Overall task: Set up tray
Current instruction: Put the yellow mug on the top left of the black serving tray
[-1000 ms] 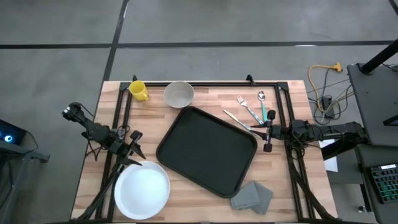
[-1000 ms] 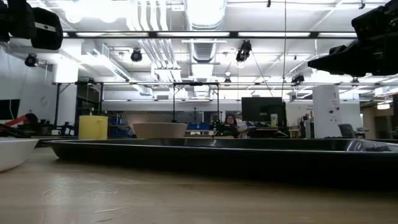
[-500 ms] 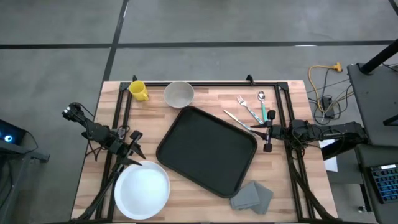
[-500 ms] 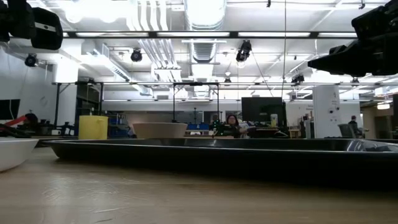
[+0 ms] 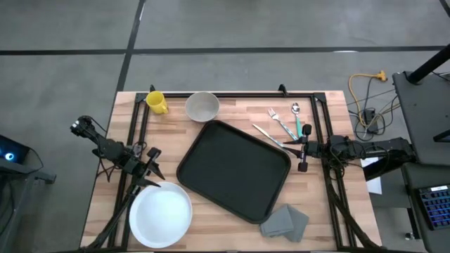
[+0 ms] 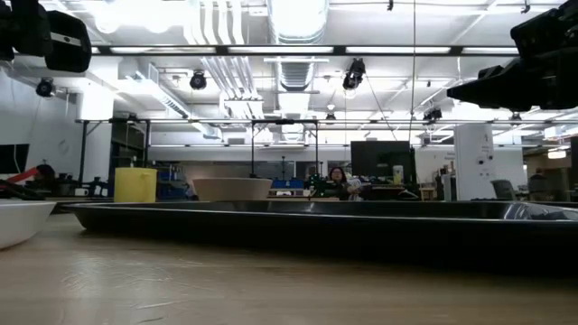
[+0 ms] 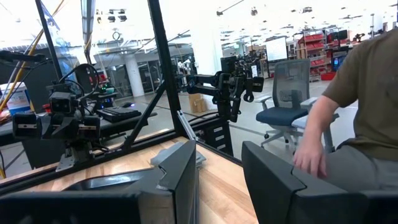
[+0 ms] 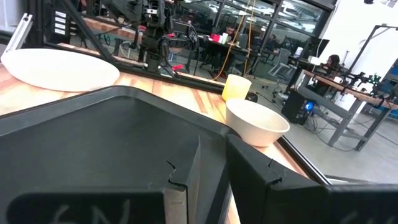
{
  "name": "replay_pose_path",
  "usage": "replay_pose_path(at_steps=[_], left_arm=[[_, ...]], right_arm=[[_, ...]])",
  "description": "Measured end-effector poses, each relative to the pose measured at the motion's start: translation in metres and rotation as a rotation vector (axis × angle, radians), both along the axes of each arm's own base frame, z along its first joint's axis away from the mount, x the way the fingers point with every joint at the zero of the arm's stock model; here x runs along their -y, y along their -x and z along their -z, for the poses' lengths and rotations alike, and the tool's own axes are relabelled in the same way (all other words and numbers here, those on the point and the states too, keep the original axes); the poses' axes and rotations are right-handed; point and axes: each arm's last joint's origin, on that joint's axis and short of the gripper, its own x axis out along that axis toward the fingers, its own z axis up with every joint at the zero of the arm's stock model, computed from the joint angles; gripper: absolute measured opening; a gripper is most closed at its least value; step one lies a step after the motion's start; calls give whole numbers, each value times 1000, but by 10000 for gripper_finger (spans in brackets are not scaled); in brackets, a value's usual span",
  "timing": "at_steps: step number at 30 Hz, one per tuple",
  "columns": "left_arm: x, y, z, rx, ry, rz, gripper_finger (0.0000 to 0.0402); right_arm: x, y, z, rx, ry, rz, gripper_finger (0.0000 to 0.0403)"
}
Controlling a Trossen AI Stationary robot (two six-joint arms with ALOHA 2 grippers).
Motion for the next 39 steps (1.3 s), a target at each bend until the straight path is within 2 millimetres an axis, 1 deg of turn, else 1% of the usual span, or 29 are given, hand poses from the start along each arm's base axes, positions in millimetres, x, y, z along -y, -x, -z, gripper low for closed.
replay_pose_path(at_steps=[6, 9, 16, 20, 25, 28, 31, 36, 39], left_arm=[[0, 0, -1, 7, 3, -1, 116], [-1, 0, -4, 51, -2, -17, 116], [-1, 1, -9, 92, 22, -28, 116], [-2, 1, -11, 133, 3, -35, 116], [-3, 3, -19, 206, 47, -53, 116], [-6, 3, -24, 251, 67, -122, 116], [-10, 4, -28, 301, 44, -255, 116], [-17, 3, -29, 268, 71, -490, 116], [-20, 4, -32, 251, 84, -593, 116]], right_arm=[[0, 0, 0, 1, -1, 1, 68], [0, 0, 0, 1, -3, 1, 68], [0, 0, 0, 1, -4, 1, 68], [0, 0, 0, 0, 0, 1, 68], [0, 0, 0, 1, -2, 1, 68], [0, 0, 0, 1, -2, 1, 68], [0, 0, 0, 1, -3, 1, 68], [0, 0, 0, 1, -4, 0, 68], [0, 0, 0, 0, 0, 0, 68]])
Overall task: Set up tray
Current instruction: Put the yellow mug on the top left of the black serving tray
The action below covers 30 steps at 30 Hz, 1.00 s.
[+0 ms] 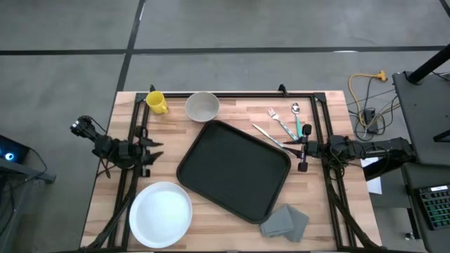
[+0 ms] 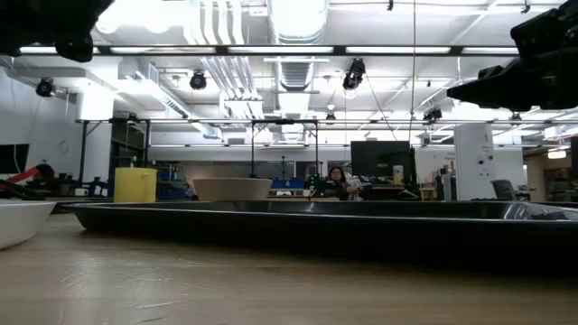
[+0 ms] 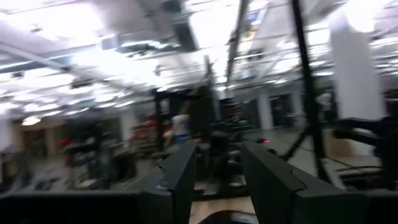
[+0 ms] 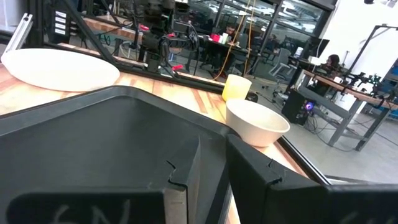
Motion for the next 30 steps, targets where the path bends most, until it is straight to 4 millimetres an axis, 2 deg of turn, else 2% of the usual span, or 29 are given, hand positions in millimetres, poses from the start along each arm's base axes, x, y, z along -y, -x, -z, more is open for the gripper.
replay_pose_path(at_steps=[10, 18, 30], left_arm=[[-6, 7, -25, 53, 60, -43, 116], [-10, 5, -24, 51, 52, -104, 116], [-21, -11, -12, 2, 207, -226, 116]], right_arm=[[0, 0, 0, 1, -4, 0, 68], [0, 0, 0, 1, -3, 1, 68], [0, 0, 0, 0, -4, 0, 68]])
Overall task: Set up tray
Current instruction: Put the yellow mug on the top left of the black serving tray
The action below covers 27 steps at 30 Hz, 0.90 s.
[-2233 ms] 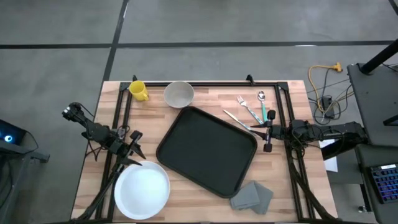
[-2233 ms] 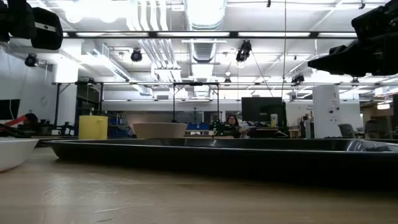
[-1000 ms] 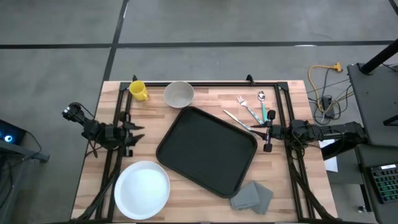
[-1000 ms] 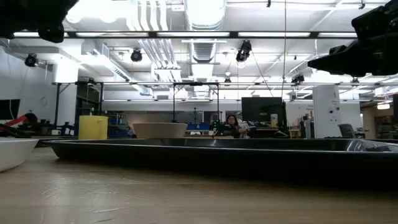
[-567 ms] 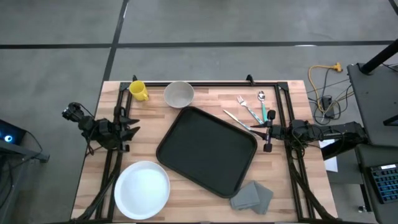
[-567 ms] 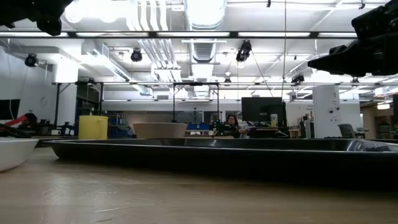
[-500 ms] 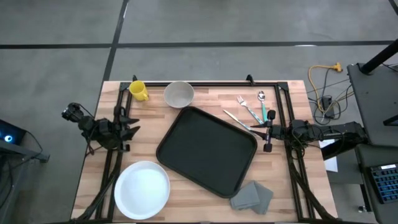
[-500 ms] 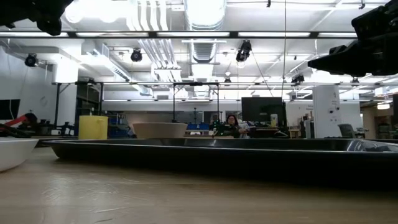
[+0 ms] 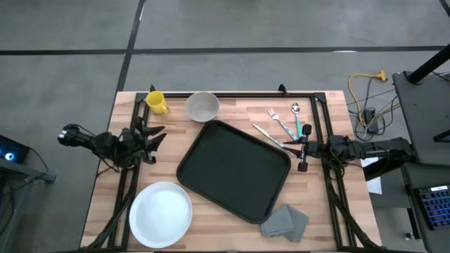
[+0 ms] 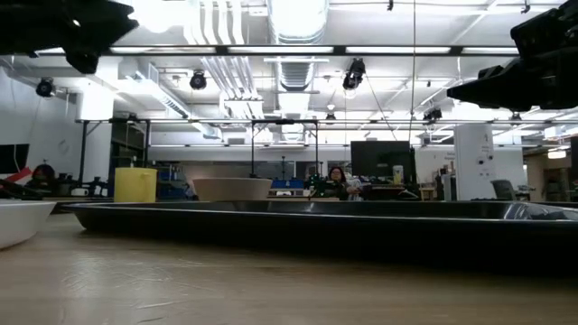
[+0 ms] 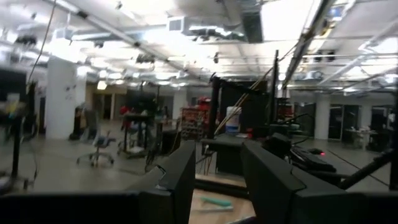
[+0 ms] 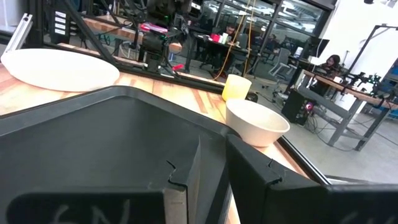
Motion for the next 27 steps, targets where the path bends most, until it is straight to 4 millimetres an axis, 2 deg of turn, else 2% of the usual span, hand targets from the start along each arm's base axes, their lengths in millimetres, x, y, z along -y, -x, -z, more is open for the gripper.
replay_pose_path(at_steps=[13, 18, 27], left_arm=[[-13, -18, -10, -216, 158, -116, 116], [-18, -15, -17, -311, 238, -161, 116], [-28, -5, -23, -381, 384, -262, 116]], right_arm=[[0, 0, 0, 0, 0, 1, 68], [0, 0, 0, 0, 1, 1, 68], [0, 0, 0, 0, 1, 0, 68]])
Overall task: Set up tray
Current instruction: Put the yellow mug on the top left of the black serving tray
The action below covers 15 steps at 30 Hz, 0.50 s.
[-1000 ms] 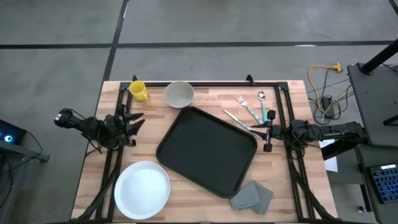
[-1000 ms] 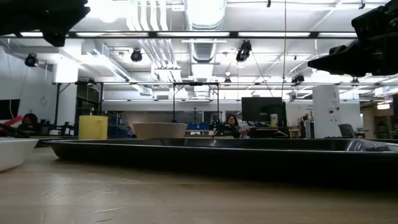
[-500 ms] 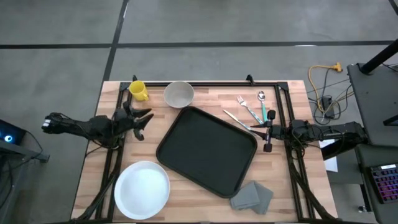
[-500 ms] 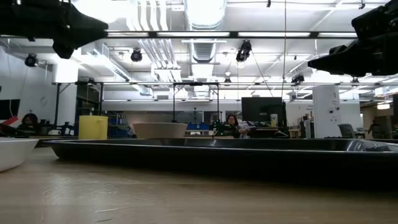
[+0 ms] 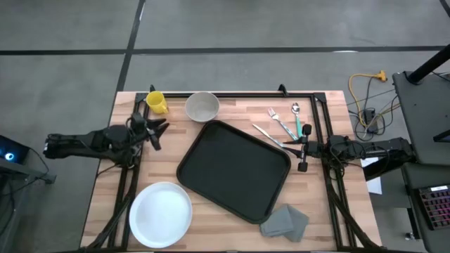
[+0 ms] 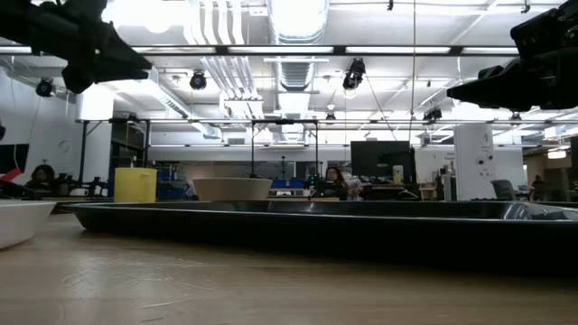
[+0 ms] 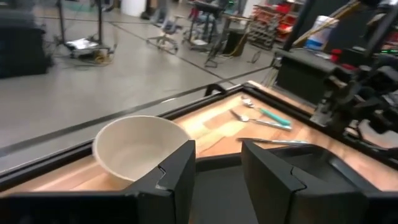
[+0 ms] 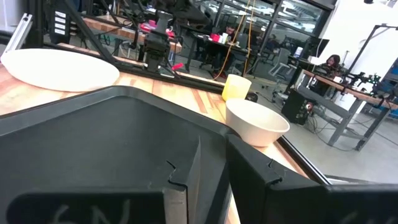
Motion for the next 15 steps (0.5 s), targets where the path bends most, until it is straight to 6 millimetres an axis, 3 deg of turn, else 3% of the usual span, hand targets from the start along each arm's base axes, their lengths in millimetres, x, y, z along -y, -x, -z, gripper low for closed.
replay_pose_path(at_steps=[6, 15], left_arm=[[-10, 3, 1, -12, 9, -106, 116], [-29, 15, 14, -54, 209, -308, 116]], right_arm=[[0, 0, 0, 0, 0, 0, 68], [0, 0, 0, 0, 3, -1, 68]])
